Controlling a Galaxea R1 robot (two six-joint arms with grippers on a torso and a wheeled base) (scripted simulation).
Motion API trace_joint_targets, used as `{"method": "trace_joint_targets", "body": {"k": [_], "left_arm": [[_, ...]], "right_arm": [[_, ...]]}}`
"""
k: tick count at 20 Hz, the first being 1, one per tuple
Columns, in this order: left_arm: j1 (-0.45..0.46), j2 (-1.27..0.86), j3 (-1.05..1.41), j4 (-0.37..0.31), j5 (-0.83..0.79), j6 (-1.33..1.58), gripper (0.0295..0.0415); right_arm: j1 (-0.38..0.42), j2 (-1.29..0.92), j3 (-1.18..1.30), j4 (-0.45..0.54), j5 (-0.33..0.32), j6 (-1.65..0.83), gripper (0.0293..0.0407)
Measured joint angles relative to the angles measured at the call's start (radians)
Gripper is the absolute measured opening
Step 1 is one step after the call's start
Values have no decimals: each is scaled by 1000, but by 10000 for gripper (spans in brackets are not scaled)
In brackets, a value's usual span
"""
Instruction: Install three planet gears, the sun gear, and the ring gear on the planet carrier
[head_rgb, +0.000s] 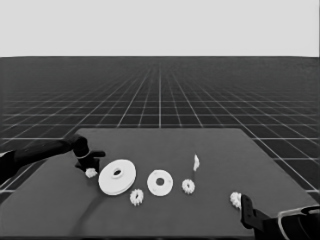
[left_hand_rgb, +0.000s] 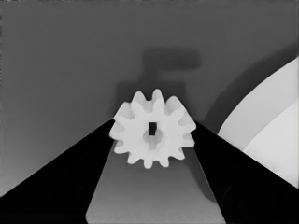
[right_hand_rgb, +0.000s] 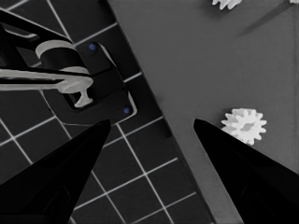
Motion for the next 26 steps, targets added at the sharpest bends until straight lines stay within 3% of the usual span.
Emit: {"method": "trace_joint_targets", "body": {"k": [2, 4, 6, 12, 13, 14, 17, 22, 24, 26], "left_arm": [[0, 0, 0, 0, 0, 0, 312], [-111, -69, 135, -43, 109, -53, 312], [-159, -80, 156, -67, 146, -59, 312], [-181, -82, 160, -80, 164, -59, 312], [-181, -26, 403, -19, 203, -476, 313], [-180, 198, 446, -4, 236, -684, 313], [-179, 560, 186, -12, 246, -725, 312], [-178, 648, 60, -15, 242, -690, 312], [-83, 673, -11, 70, 199, -652, 312], [-49, 686, -49, 97, 180, -631, 312]], "right_arm": [[0, 0, 0, 0, 0, 0, 385], [0, 0, 0, 0, 0, 0, 385], [0, 0, 0, 0, 0, 0, 385], [0, 0, 0, 0, 0, 0, 385], [0, 0, 0, 0, 0, 0, 385], [0, 0, 0, 0, 0, 0, 385], [0, 0, 0, 0, 0, 0, 385], [0, 0, 0, 0, 0, 0, 385], [0, 0, 0, 0, 0, 0, 385], [0, 0, 0, 0, 0, 0, 385]]}}
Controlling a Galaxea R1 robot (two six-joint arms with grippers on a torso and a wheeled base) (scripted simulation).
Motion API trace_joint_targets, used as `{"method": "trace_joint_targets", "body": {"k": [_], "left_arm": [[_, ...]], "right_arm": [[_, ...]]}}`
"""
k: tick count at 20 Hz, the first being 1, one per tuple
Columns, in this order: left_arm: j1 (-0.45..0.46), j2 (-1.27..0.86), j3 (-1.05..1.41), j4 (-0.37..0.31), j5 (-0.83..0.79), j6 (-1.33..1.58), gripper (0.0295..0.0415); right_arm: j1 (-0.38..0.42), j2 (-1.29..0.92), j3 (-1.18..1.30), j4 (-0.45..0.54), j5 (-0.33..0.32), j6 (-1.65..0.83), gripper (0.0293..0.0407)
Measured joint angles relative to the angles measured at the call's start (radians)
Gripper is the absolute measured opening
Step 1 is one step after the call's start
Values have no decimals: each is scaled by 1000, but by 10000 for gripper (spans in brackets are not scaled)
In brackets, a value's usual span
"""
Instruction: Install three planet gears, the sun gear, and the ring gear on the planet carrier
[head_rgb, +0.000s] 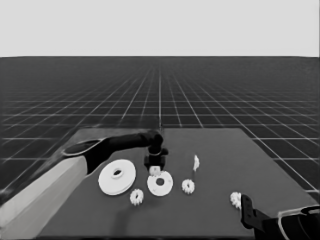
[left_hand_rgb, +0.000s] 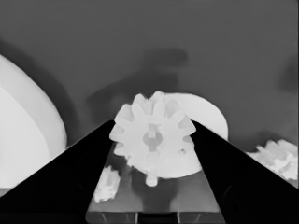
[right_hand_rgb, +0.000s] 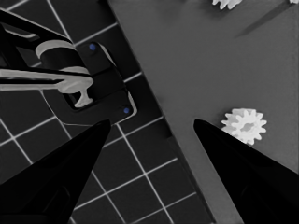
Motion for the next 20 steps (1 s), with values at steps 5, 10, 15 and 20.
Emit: {"method": "trace_joint_targets", "body": {"k": [5, 10, 15, 20], "left_arm": [[13, 7, -20, 12, -10, 10, 312], [14, 8, -22, 13, -11, 11, 383], [15, 8, -22, 13, -11, 11, 385], [-112, -30, 94, -95, 55, -53, 385]], "right_arm": [[0, 0, 0, 0, 0, 0, 385], [0, 0, 0, 0, 0, 0, 385], [0, 0, 0, 0, 0, 0, 385], [0, 0, 0, 0, 0, 0, 385]]}}
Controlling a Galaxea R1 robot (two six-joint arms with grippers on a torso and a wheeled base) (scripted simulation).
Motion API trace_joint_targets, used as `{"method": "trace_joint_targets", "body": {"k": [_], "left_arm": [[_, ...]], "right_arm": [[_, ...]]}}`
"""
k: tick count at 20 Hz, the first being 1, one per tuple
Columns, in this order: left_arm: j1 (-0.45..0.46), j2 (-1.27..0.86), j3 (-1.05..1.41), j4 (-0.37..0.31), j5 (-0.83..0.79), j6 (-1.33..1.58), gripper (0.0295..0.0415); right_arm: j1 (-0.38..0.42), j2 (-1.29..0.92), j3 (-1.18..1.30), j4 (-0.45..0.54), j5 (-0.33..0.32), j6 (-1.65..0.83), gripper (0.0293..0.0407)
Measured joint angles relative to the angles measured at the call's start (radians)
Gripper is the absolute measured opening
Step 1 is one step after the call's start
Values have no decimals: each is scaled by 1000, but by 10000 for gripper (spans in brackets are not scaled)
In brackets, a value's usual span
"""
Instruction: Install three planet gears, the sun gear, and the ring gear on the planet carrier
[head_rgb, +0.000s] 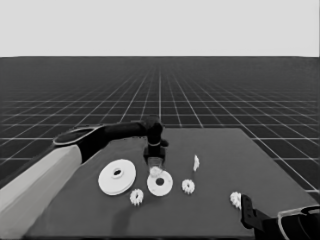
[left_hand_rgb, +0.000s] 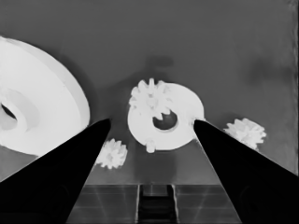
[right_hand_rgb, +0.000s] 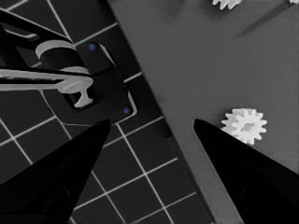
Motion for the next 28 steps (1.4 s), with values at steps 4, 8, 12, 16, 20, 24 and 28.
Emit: {"method": "trace_joint_targets", "body": {"k": [4, 8, 12, 16, 20, 24, 28], "left_arm": [[-15, -1, 4, -15, 5, -2, 385], [13, -275, 560, 26, 45, -288, 385], [31, -371, 736, 43, 63, -361, 385], [32, -381, 755, 45, 65, -369, 385], [242, -360, 645, 252, 31, -288, 385], [263, -355, 624, 274, 21, -275, 385], [265, -354, 622, 276, 20, -273, 314]], "right_arm": [[0, 0, 0, 0, 0, 0, 385], [0, 0, 0, 0, 0, 0, 385], [0, 0, 0, 0, 0, 0, 385], [0, 0, 0, 0, 0, 0, 385], [0, 0, 0, 0, 0, 0, 385], [0, 0, 0, 0, 0, 0, 385], [0, 0, 0, 0, 0, 0, 385]]}}
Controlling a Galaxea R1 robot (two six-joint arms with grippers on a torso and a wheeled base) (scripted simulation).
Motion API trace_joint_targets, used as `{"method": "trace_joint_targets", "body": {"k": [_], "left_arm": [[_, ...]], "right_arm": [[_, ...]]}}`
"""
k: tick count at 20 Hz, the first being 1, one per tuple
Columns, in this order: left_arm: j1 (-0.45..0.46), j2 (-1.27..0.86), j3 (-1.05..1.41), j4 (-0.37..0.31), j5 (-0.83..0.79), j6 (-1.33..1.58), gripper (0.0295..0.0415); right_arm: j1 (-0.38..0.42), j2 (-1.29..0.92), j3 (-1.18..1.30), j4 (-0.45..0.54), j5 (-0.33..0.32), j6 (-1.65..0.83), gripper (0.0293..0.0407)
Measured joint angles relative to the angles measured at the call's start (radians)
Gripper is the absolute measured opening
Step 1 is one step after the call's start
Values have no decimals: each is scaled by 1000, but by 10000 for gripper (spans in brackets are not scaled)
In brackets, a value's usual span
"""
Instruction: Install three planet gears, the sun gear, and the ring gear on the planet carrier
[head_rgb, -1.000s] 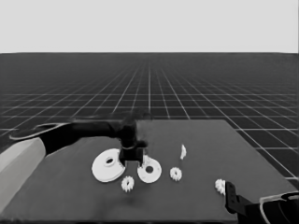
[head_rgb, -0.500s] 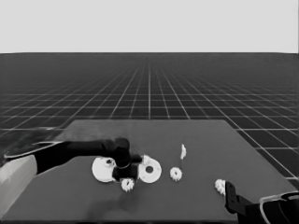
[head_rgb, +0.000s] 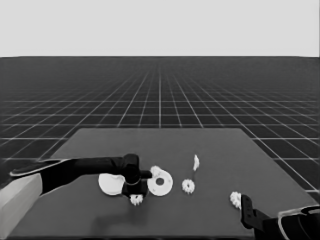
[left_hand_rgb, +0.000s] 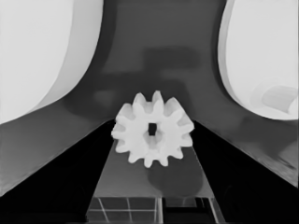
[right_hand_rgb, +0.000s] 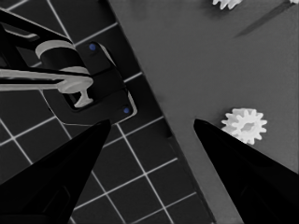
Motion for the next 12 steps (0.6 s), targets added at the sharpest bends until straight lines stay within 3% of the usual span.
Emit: {"method": "trace_joint_targets", "body": {"k": [8, 10, 12], "left_arm": [[0, 0, 0, 0, 0, 0, 312], [-140, -24, 110, -140, 44, -75, 312], [-202, -27, 131, -199, 47, -92, 312]], "right_arm": [[0, 0, 0, 0, 0, 0, 385], [0, 0, 0, 0, 0, 0, 385], [0, 0, 0, 0, 0, 0, 385]]}}
